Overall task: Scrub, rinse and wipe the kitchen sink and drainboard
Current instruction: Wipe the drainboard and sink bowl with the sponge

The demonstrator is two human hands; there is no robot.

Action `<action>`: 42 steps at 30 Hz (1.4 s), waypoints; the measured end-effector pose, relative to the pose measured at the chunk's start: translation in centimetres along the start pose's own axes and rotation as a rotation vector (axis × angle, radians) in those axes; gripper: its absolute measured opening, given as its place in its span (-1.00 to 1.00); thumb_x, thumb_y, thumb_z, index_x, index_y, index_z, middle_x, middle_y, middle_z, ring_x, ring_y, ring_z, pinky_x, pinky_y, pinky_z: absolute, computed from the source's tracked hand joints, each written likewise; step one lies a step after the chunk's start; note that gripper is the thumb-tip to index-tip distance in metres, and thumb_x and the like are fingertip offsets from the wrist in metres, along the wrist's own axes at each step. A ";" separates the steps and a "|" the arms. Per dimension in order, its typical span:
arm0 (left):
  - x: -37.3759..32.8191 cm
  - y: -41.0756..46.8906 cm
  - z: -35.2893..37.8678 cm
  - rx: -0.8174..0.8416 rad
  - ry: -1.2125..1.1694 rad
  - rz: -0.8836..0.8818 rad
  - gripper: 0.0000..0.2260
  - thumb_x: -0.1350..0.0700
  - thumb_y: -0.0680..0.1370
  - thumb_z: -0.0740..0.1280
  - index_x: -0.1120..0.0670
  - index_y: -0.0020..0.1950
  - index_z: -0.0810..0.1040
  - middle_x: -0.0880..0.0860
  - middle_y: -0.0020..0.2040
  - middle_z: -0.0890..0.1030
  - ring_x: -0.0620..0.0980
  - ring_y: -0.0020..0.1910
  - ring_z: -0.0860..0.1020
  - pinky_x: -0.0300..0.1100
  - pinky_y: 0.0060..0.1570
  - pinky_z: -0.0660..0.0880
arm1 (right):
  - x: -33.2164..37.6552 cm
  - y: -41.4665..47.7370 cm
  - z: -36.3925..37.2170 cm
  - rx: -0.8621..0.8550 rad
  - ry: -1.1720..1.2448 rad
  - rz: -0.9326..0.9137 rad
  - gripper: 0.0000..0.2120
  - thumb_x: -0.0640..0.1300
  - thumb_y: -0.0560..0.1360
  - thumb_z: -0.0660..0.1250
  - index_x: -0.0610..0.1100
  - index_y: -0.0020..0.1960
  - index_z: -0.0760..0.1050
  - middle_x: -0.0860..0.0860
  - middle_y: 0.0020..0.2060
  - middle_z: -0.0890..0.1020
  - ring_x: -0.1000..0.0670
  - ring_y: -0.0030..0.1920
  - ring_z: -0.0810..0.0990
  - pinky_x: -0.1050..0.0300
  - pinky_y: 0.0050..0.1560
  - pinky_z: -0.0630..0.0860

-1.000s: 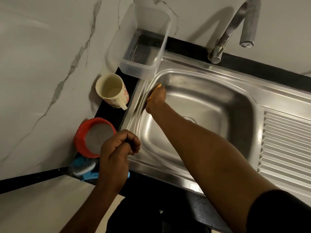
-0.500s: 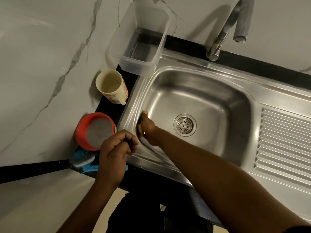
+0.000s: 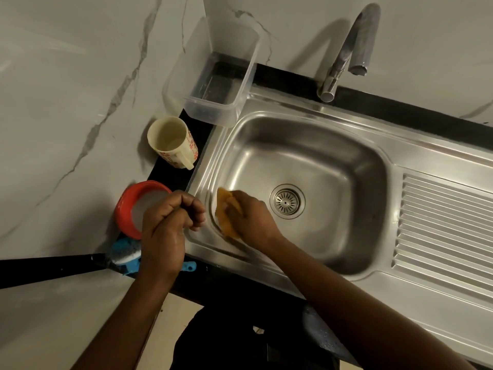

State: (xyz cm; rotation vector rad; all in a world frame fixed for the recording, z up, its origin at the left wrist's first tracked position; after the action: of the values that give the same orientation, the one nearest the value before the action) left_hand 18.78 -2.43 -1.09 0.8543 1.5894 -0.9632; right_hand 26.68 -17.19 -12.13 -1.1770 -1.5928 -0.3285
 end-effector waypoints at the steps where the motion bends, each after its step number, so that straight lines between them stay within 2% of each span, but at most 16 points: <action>1: -0.2 0.1 0.0 -0.003 0.003 0.006 -0.77 0.35 0.44 0.17 0.16 -0.18 0.61 0.18 -0.24 0.61 0.05 -0.24 0.59 -0.22 -0.23 0.57 | 0.9 0.3 0.3 -0.027 -0.016 -0.045 -0.66 -0.05 0.67 0.28 0.07 0.44 0.48 0.06 -0.01 0.67 0.05 -0.07 0.65 0.16 -0.06 0.52; 3: -0.2 0.2 0.0 -0.007 0.016 0.004 -0.75 0.45 0.50 0.16 0.22 -0.16 0.59 0.19 -0.24 0.60 0.05 -0.24 0.58 -0.23 -0.24 0.56 | 2.3 0.6 2.8 0.050 -0.155 -0.213 -0.50 -0.10 0.67 0.26 0.06 0.59 0.30 -0.02 0.33 0.58 -0.01 0.27 0.60 0.12 0.19 0.54; 4: -0.2 0.2 0.0 -0.008 0.021 0.002 -0.74 0.47 0.50 0.15 0.24 -0.15 0.58 0.20 -0.24 0.60 0.05 -0.25 0.57 -0.24 -0.24 0.56 | 2.1 0.6 4.5 0.109 -0.237 -0.272 -0.45 -0.11 0.67 0.26 0.02 0.64 0.24 -0.02 0.54 0.41 -0.05 0.49 0.43 0.05 0.39 0.46; 6: -0.3 0.2 0.0 -0.012 0.028 0.010 -0.79 0.43 0.48 0.17 0.26 -0.15 0.58 0.19 -0.24 0.60 0.01 -0.26 0.58 -0.26 -0.25 0.57 | 0.8 0.5 6.2 0.167 -0.300 -0.311 -0.42 -0.12 0.68 0.25 -0.03 0.66 0.19 0.03 0.67 0.11 -0.07 0.66 0.09 -0.04 0.58 0.25; 8: -0.2 0.2 0.1 -0.018 0.041 0.016 -0.79 0.43 0.48 0.16 0.26 -0.16 0.57 0.20 -0.24 0.60 0.00 -0.26 0.58 -0.25 -0.24 0.57 | 0.1 -0.3 6.5 0.197 -0.292 -0.388 -0.45 -0.17 0.66 0.27 -0.05 0.64 0.27 0.01 0.67 0.13 -0.08 0.67 0.04 -0.04 0.63 0.16; 10: 0.1 0.1 0.5 -0.010 0.051 0.010 -0.78 0.47 0.47 0.15 0.27 -0.17 0.56 0.21 -0.26 0.59 0.01 -0.27 0.57 -0.25 -0.24 0.55 | 0.0 -1.9 6.6 0.256 -0.287 -0.519 -0.46 -0.26 0.63 0.31 -0.13 0.59 0.35 -0.07 0.62 0.29 -0.01 0.65 0.04 -0.02 0.66 0.05; 12: 0.1 -0.1 1.4 0.004 0.043 0.005 -0.79 0.45 0.45 0.16 0.26 -0.19 0.56 0.20 -0.28 0.58 -0.03 -0.28 0.56 -0.28 -0.26 0.54 | 0.2 -3.4 6.8 0.310 -0.267 -0.628 -0.48 -0.30 0.62 0.31 -0.18 0.57 0.38 -0.11 0.55 0.41 0.00 0.64 0.10 -0.12 0.66 0.00; 15: 0.1 -0.4 2.8 0.017 0.040 -0.009 -0.77 0.49 0.44 0.14 0.28 -0.19 0.55 0.20 -0.29 0.56 -0.07 -0.30 0.55 -0.31 -0.28 0.52 | 0.0 -5.1 6.1 0.363 -0.223 -0.601 -0.51 -0.25 0.65 0.27 -0.16 0.57 0.38 -0.09 0.55 0.41 -0.10 0.64 0.18 -0.19 0.63 0.09; 19: 0.0 -0.4 3.9 0.045 0.022 0.013 -0.80 0.33 0.38 0.16 0.24 -0.20 0.59 0.20 -0.30 0.58 0.09 -0.28 0.54 -0.16 -0.29 0.51 | -1.1 -9.6 3.8 0.354 -0.389 -0.634 -0.53 -0.15 0.66 0.27 -0.06 0.57 0.40 0.02 0.54 0.43 -0.05 0.62 0.21 -0.03 0.63 0.12; 23: -0.4 -0.5 5.2 0.053 0.014 0.027 -0.79 0.33 0.38 0.16 0.24 -0.19 0.59 0.20 -0.30 0.59 0.07 -0.28 0.55 -0.20 -0.29 0.52 | -3.6 -13.7 0.8 0.376 -0.513 -0.659 -0.49 -0.10 0.65 0.28 0.03 0.59 0.37 0.15 0.58 0.36 -0.02 0.63 0.19 -0.06 0.59 0.18; 26: -0.4 -0.6 6.2 0.055 -0.010 0.020 -0.78 0.33 0.38 0.15 0.27 -0.17 0.59 0.23 -0.28 0.59 0.05 -0.27 0.55 -0.21 -0.28 0.53 | -5.1 -16.3 -3.3 0.395 -0.467 -0.643 -0.51 -0.09 0.64 0.29 0.00 0.56 0.41 0.15 0.56 0.38 -0.01 0.63 0.21 -0.06 0.59 0.21; 29: -0.1 -0.6 6.9 0.051 -0.028 -0.001 -0.77 0.37 0.39 0.15 0.24 -0.19 0.60 0.14 -0.31 0.60 0.03 -0.28 0.56 -0.20 -0.28 0.53 | -7.3 -18.9 -7.9 0.386 -0.431 -0.609 -0.57 -0.04 0.66 0.15 -0.05 0.48 0.52 0.12 0.50 0.48 -0.01 0.59 0.32 -0.11 0.53 0.33; 32: -0.1 -0.8 7.0 0.044 -0.023 -0.005 -0.70 0.48 0.42 0.12 0.22 -0.20 0.60 0.09 -0.32 0.60 0.02 -0.29 0.55 -0.21 -0.28 0.53 | -8.9 -20.3 -11.1 0.307 -0.476 -0.570 -0.56 -0.24 0.54 0.33 -0.05 0.39 0.61 0.12 0.42 0.56 0.02 0.50 0.46 -0.12 0.42 0.46; 35: -0.3 -1.1 6.8 0.022 -0.012 -0.002 -0.70 0.50 0.42 0.12 0.24 -0.21 0.59 0.11 -0.32 0.59 0.00 -0.30 0.54 -0.20 -0.29 0.52 | -8.1 -19.5 -12.6 0.185 -0.380 -0.501 -0.61 -0.24 0.52 0.28 -0.07 0.30 0.67 0.07 0.30 0.66 -0.06 0.30 0.64 -0.11 0.21 0.58; 38: -0.6 -1.7 6.3 0.000 -0.008 0.010 -0.76 0.43 0.39 0.14 0.27 -0.19 0.59 0.15 -0.30 0.59 0.01 -0.30 0.54 -0.20 -0.30 0.52 | -4.6 -17.3 -10.5 0.092 -0.321 -0.509 -0.58 -0.21 0.53 0.25 -0.11 0.34 0.63 0.01 0.31 0.65 -0.09 0.28 0.63 -0.09 0.23 0.58; 42: -0.9 -2.5 5.7 -0.018 0.005 0.020 -0.73 0.46 0.42 0.13 0.24 -0.19 0.59 0.16 -0.30 0.59 0.03 -0.29 0.54 -0.17 -0.29 0.51 | 0.5 -14.5 -1.4 0.227 -0.489 -0.640 -0.49 -0.14 0.50 0.24 -0.08 0.44 0.56 -0.02 0.46 0.53 -0.16 0.46 0.48 -0.11 0.39 0.48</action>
State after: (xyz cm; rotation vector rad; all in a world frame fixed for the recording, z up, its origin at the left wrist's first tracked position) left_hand 19.01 -8.67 -0.61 0.8591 1.5883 -0.9313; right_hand 15.74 -24.78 -6.19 -0.5648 -2.3593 -0.2648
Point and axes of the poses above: each hand's wrist, its own y-axis towards the middle knuckle, its own z-axis out of the palm, x = y × z, the point moved 8 cm from there along y, towards the middle knuckle
